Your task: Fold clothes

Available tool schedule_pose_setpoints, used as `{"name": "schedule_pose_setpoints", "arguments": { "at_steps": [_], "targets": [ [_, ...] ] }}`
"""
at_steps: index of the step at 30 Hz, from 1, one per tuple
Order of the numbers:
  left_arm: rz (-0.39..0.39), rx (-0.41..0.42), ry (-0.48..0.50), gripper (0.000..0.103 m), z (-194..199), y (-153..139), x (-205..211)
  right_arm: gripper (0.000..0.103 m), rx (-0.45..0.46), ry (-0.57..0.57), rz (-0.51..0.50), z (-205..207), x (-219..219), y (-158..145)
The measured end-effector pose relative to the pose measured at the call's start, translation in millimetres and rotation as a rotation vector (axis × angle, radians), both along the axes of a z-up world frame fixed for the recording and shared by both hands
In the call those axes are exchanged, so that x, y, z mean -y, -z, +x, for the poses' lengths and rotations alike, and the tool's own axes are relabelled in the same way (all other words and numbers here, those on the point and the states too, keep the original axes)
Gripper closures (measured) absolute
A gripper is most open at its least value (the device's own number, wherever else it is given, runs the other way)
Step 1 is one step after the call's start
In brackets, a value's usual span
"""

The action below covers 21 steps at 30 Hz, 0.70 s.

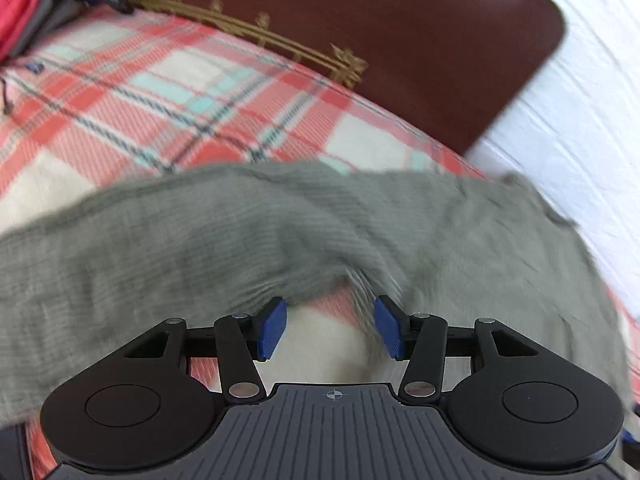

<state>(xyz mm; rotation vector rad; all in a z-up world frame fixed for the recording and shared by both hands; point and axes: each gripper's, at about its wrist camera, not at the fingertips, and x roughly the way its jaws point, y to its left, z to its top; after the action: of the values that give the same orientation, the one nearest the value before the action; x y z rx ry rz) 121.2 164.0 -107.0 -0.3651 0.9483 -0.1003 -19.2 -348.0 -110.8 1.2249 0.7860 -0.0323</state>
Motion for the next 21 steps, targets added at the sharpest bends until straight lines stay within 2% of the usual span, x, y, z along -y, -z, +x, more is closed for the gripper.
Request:
{"name": "schedule_pose_setpoints", "arguments": {
  "at_steps": [3,4,5,6,7,8,10,14,15,16,17,18,19,21],
  "targets": [
    [0.046,0.028,-0.03,0.039,5,-1,5,0.053,0.006,0.069,-0.021,4,1,-1],
    [0.07,0.039,-0.036,0.04,6,-2,7,0.06,0.004,0.078,-0.052,5,0,-3],
    [0.101,0.046,-0.047,0.063,7,-2,9,0.067,-0.003,0.074,-0.094,7,-1,-5],
    [0.137,0.049,-0.064,0.087,8,-1,9,0.093,-0.008,0.074,-0.13,8,-1,-7],
    [0.168,0.058,-0.085,0.098,9,-2,7,0.101,-0.008,0.091,-0.145,8,3,-7],
    [0.186,0.064,-0.108,0.103,10,-1,5,0.101,-0.007,0.108,-0.16,8,6,-7],
    [0.177,0.061,-0.149,0.103,12,0,-5,0.101,-0.006,0.141,-0.189,8,13,-7],
    [0.145,0.039,-0.165,0.102,16,-1,-20,0.101,0.001,0.152,-0.202,6,19,-3],
    [0.142,0.038,-0.153,0.084,14,-3,-22,0.101,0.003,0.152,-0.203,5,20,-1],
    [0.146,0.044,-0.113,0.078,6,-7,-21,0.099,0.006,0.146,-0.203,3,21,-1],
    [0.153,0.051,-0.07,0.066,-2,-11,-20,0.097,0.015,0.122,-0.2,-2,20,-3],
    [0.164,0.06,-0.017,0.053,-14,-15,-18,0.087,0.025,0.091,-0.208,-7,18,-6],
    [0.178,0.072,0.042,0.049,-27,-19,-15,0.072,0.037,0.055,-0.231,-14,15,-11],
    [0.225,0.104,0.181,0.046,-58,-27,-10,0.053,0.07,-0.037,-0.312,-33,3,-25]
  ]
}}
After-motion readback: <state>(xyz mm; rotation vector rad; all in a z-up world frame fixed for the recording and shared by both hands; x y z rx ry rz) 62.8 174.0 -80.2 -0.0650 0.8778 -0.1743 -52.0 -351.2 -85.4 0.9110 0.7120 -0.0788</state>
